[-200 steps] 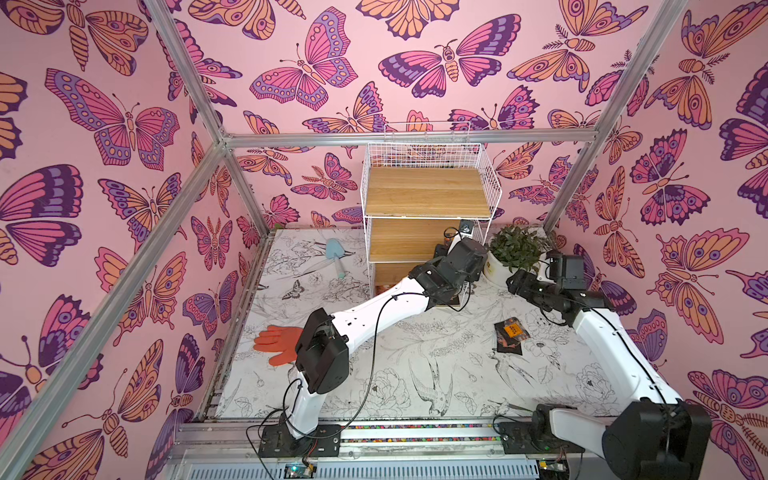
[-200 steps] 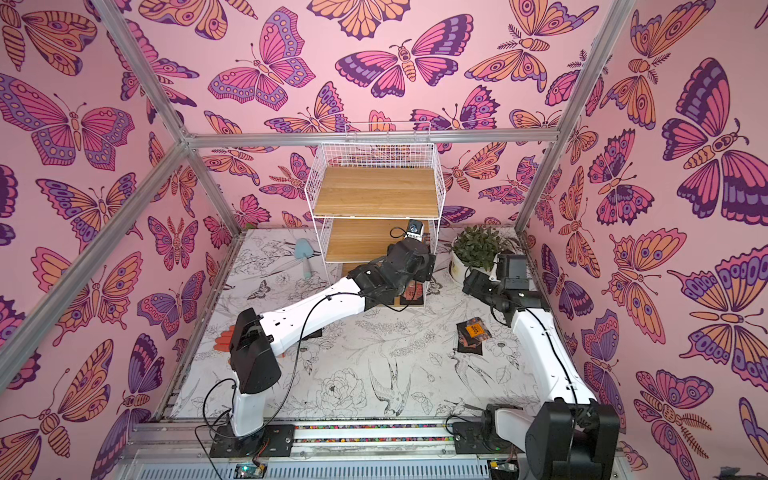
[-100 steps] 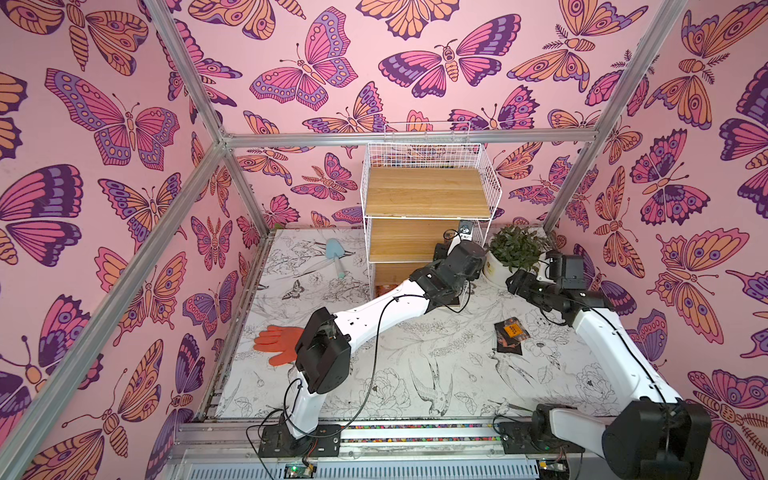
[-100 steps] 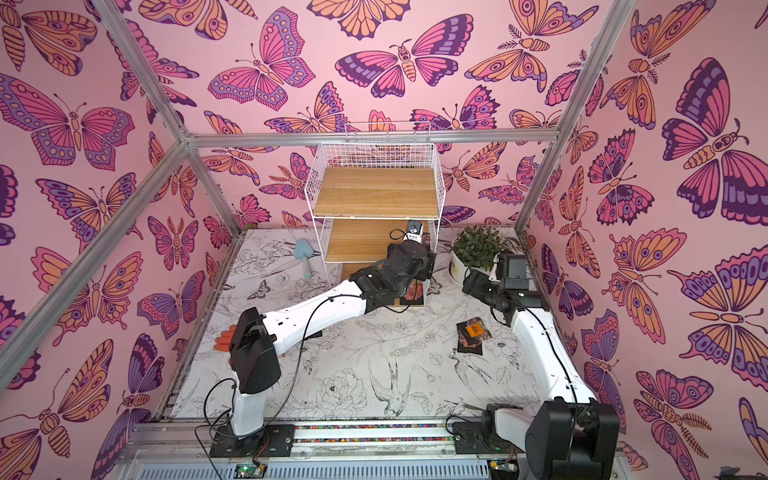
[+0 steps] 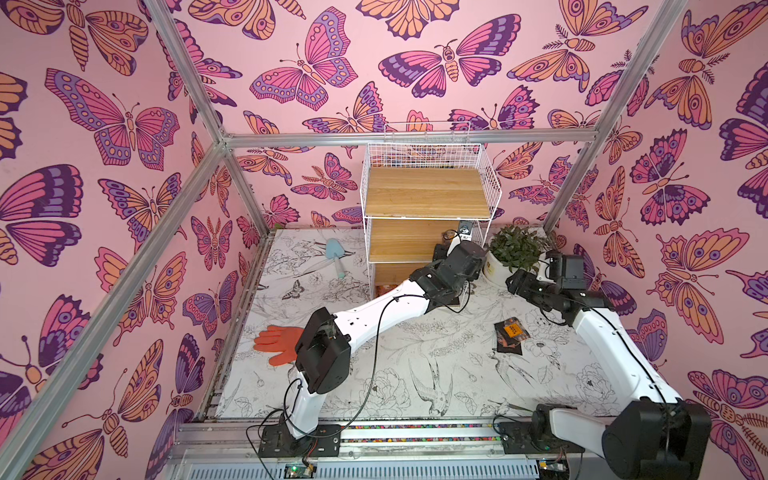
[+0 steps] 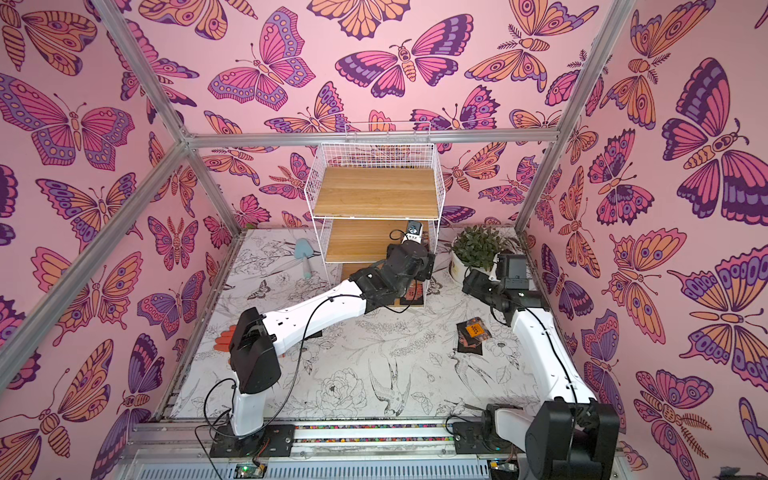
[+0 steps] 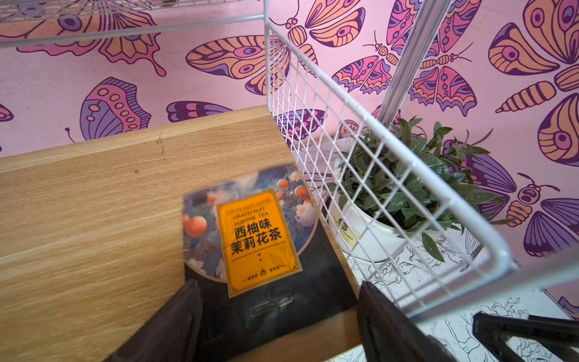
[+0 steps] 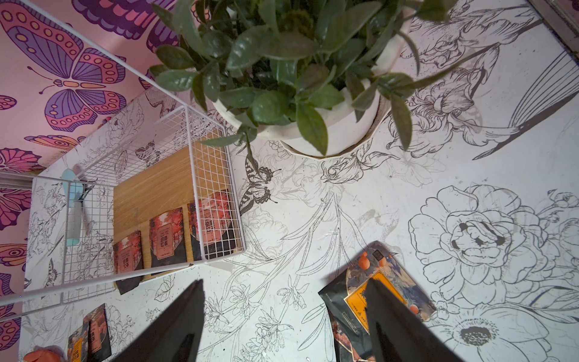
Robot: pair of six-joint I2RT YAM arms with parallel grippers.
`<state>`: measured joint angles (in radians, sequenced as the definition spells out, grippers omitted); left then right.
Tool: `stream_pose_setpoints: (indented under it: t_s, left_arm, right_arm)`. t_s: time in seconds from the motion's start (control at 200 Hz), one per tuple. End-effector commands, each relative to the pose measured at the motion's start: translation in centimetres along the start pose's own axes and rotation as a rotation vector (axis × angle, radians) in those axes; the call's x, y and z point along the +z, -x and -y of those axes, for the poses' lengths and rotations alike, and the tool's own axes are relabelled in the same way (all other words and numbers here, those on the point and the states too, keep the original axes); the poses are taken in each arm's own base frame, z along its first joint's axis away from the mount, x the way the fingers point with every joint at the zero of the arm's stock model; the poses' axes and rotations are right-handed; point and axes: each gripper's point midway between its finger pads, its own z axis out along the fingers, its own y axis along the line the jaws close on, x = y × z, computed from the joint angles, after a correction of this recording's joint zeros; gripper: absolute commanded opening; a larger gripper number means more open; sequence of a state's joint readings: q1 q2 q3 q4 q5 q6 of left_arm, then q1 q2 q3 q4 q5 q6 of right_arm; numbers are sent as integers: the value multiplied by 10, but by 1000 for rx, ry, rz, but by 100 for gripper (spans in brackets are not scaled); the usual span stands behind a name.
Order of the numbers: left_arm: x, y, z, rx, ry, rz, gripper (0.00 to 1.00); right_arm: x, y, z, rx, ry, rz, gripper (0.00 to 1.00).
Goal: Remove the tea bags from the shelf
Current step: Pick up the tea bag from the shelf.
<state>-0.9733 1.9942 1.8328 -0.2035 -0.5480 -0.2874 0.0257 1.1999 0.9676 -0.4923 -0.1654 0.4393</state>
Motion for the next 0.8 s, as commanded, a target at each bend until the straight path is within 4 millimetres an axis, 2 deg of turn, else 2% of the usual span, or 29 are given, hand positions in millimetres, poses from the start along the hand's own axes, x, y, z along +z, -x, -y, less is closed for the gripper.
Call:
stream_pose_setpoints:
  t_s: [0.0, 0.145, 0.376, 0.561, 0.796]
  left_arm:
    - [8, -14, -8, 55, 42, -46, 79]
    - [12, -21, -8, 62, 40, -75, 76]
    - [15, -29, -7, 55, 35, -101, 61]
    - [16, -35, -15, 41, 47, -119, 50]
    - [15, -32, -23, 19, 53, -118, 33]
  right_arm:
    - [-3, 13, -4, -14, 6, 28, 83]
    - [-4, 13, -4, -15, 4, 30, 83]
    - [-4, 13, -3, -14, 1, 28, 83]
    - [-4, 13, -3, -15, 0, 28, 83]
    - [-4, 13, -2, -13, -3, 27, 83]
